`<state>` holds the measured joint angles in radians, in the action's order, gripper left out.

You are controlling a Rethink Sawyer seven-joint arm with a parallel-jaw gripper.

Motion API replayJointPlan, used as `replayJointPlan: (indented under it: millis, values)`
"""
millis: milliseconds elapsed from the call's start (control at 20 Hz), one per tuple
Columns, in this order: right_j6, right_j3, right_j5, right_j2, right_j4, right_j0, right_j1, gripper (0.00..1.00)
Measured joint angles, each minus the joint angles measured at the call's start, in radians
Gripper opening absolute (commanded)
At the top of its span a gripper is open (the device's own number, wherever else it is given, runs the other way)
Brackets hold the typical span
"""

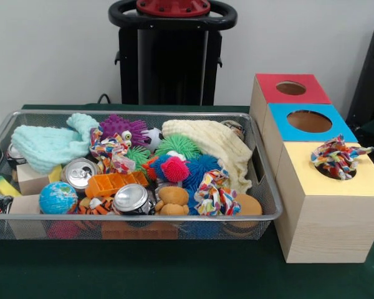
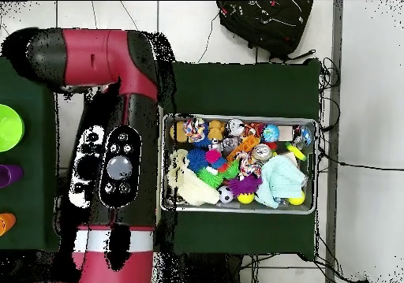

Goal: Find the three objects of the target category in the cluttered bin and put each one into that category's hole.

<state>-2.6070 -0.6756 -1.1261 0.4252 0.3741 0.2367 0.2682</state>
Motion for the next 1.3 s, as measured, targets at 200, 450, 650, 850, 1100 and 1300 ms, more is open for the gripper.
replayJointPlan:
  millis: [200,450,650,850,1100,1300]
  values:
    - [0.000,-0.109,0.062,-0.001,0.017,0.033,0.047,0.00]
    - [0.000,-0.253,0.203,-0.006,0.034,0.054,0.099,0.00]
    - [0.000,-0.372,0.324,-0.023,0.050,0.055,0.130,0.00]
    - [0.000,-0.449,0.360,-0.032,0.051,0.055,0.145,0.00]
    - [0.000,-0.513,0.360,-0.048,0.059,0.055,0.157,0.00]
    - [0.000,-0.531,0.360,-0.062,0.062,0.055,0.162,0.00]
